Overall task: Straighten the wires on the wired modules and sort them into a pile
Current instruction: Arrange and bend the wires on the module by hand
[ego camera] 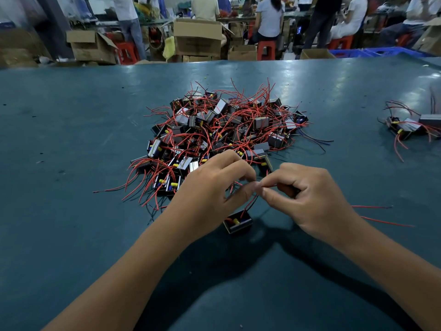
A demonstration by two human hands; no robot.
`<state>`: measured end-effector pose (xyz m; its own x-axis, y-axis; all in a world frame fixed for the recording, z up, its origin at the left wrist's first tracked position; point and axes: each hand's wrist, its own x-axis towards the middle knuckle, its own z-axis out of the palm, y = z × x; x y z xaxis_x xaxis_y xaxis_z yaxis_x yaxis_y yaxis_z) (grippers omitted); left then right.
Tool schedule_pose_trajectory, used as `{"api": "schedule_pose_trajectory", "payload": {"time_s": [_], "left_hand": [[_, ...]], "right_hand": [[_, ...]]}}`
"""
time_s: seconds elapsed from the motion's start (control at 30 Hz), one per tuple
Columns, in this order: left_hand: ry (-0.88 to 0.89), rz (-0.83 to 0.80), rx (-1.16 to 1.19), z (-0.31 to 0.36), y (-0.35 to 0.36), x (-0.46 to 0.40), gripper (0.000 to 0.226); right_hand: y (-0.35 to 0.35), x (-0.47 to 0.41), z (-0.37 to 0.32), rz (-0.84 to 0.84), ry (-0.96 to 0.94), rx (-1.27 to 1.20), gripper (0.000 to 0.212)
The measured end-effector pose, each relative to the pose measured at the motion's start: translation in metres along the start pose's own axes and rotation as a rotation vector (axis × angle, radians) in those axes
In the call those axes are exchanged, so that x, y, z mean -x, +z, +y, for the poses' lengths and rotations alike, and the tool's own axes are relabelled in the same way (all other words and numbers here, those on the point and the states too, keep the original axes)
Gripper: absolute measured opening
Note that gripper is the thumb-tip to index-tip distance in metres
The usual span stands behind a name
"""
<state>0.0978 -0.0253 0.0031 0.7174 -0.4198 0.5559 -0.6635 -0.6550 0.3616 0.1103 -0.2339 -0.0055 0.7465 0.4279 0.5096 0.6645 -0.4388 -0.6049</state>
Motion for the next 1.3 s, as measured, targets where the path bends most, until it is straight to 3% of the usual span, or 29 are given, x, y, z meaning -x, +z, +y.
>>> {"api": "schedule_pose_trajectory", "payload": {"time_s": [0.27,0.47,0.57,0.73,0.8,0.87,0.97,1.07,1.3], "left_hand": [[0.034,-0.094,-0.080,0.013,-0.004,0.002,0.024],[0.002,-0.059,-0.023,0.014,-0.003,0.002,0.022],[-0.197,-0.084,0.225,0.014,0.001,0.003,0.022],[-0.722,-0.205,0.929,0.018,-0.001,0.000,0.023],[-0.807,-0.237,1.006,0.019,-0.002,-0.001,0.020],[-0.680,-0.181,0.826,0.016,-0.001,0.001,0.019],[-0.291,-0.037,0.413,0.013,-0.004,0.002,0.006],[-0.044,0.009,0.168,0.011,-0.008,0.000,0.009],[0.111,-0.036,0.031,0.001,-0.013,-0.001,0.012]], "right_hand": [[-0.004,-0.001,-0.010,-0.042,-0.069,0.088,0.007],[-0.004,-0.001,-0.010,-0.022,-0.072,0.079,0.002],[-0.003,0.000,-0.012,-0.003,-0.147,0.182,0.006],[0.000,0.001,-0.014,0.009,-0.338,0.379,0.017],[-0.001,0.001,-0.013,-0.004,-0.346,0.368,0.018],[-0.003,-0.001,-0.010,-0.021,-0.304,0.302,0.015],[-0.006,-0.002,-0.008,-0.018,-0.232,0.227,0.008],[-0.008,-0.004,-0.007,-0.017,-0.195,0.190,0.006],[-0.009,-0.004,-0.007,-0.043,-0.174,0.156,0.007]]}}
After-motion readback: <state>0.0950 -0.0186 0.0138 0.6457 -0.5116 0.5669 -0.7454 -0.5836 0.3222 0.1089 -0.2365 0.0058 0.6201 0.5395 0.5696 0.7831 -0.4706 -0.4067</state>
